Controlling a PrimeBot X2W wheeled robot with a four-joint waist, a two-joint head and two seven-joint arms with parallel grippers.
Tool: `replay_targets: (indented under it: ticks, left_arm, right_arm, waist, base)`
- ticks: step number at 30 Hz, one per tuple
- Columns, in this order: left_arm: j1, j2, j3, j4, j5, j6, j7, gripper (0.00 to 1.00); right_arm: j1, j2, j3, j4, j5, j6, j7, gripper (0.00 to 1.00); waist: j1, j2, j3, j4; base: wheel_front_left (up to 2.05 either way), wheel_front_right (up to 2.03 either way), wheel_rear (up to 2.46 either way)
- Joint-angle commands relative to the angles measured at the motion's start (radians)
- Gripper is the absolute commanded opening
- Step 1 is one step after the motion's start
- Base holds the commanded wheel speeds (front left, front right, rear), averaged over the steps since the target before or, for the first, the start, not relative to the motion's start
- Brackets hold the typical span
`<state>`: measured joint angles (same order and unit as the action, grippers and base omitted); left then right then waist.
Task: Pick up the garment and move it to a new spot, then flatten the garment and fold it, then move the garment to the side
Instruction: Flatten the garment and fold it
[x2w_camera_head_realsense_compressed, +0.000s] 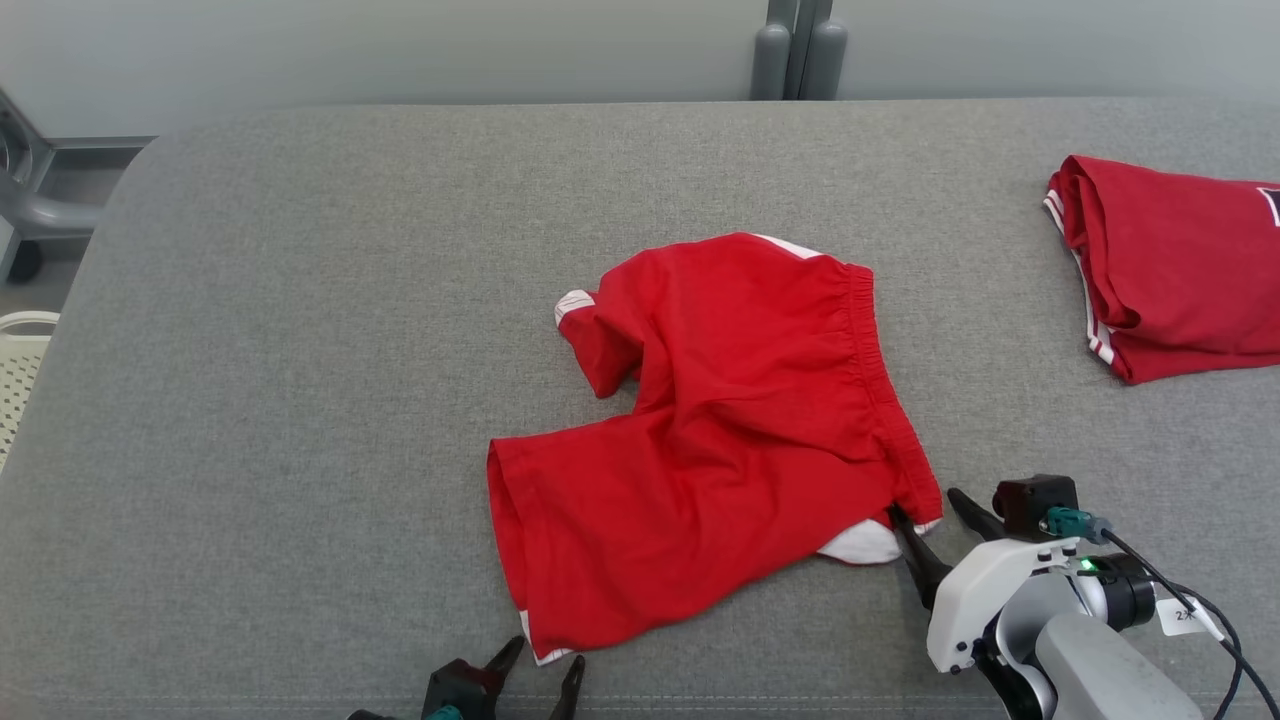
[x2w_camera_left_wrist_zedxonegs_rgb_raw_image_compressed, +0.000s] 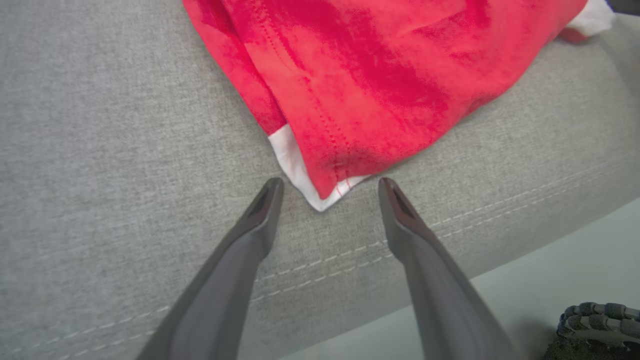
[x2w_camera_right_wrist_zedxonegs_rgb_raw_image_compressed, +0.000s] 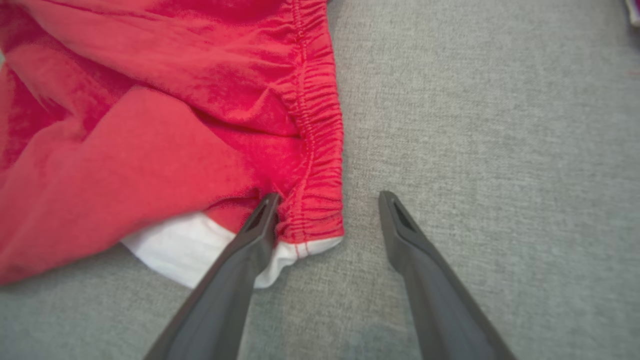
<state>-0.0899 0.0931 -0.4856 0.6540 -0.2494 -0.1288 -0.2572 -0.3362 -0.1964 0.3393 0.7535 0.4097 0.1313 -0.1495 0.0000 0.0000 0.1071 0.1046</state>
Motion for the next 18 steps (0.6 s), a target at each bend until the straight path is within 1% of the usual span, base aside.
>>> replay_targets:
  ticks: [1, 2, 3, 4, 5, 6, 7, 13, 18]
  left_arm:
    - [-0.017, -0.003, -0.006, 0.012, -0.011, -0.002, -0.003, 0.97]
    - [-0.027, -0.004, -0.015, 0.027, -0.017, -0.002, -0.004, 0.53]
    - [-0.036, -0.006, -0.021, 0.041, -0.027, -0.002, -0.003, 0.4]
    - [-0.044, -0.008, -0.025, 0.055, -0.032, -0.002, -0.004, 0.11]
    - [-0.051, -0.01, -0.029, 0.065, -0.037, -0.002, -0.003, 0.0]
    - [-0.057, -0.012, -0.032, 0.074, -0.041, -0.002, -0.003, 0.0]
    - [-0.063, -0.013, -0.034, 0.083, -0.046, -0.002, -0.004, 0.0]
    - [-0.073, 0.004, -0.014, 0.056, -0.057, -0.002, -0.006, 0.0]
    - [-0.033, 0.033, 0.041, -0.076, -0.04, 0.008, -0.006, 0.0]
  right_arm:
    - [-0.009, 0.001, 0.01, 0.01, 0.004, -0.001, 0.007, 1.0]
    - [-0.012, 0.001, 0.019, 0.019, 0.014, -0.001, 0.007, 1.0]
    - [-0.014, 0.003, 0.026, 0.029, 0.023, -0.001, 0.011, 1.0]
    - [-0.016, 0.004, 0.034, 0.038, 0.03, -0.001, 0.015, 1.0]
    - [-0.02, 0.003, 0.042, 0.046, 0.036, -0.001, 0.014, 0.53]
    - [-0.024, 0.003, 0.05, 0.05, 0.046, -0.001, 0.008, 0.31]
    - [-0.027, 0.002, 0.058, 0.054, 0.052, -0.001, 0.002, 0.0]
    - [-0.041, -0.013, 0.087, 0.055, 0.103, -0.001, -0.04, 0.0]
    - [-0.018, -0.044, 0.097, -0.03, 0.172, -0.001, -0.079, 0.0]
  waist:
    - [0.0, 0.0, 0.001, 0.002]
    - [0.0, 0.0, 0.002, 0.003]
    - [0.0, 0.0, 0.003, 0.005]
    - [0.0, 0.0, 0.002, 0.005]
    - [0.0, 0.0, 0.003, 0.006]
    - [0.0, 0.0, 0.003, 0.006]
    - [0.0, 0.0, 0.003, 0.006]
    - [0.0, 0.0, -0.007, 0.007]
    - [0.0, 0.0, -0.028, 0.006]
  base:
    - [0.0, 0.0, 0.0]
    - [0.0, 0.0, 0.0]
    - [0.0, 0.0, 0.0]
    - [0.0, 0.0, 0.0]
    - [0.0, 0.0, 0.0]
    - [0.0, 0.0, 0.0]
    - [0.0, 0.0, 0.0]
    - [0.0, 0.0, 0.0]
    - [0.0, 0.0, 0.0]
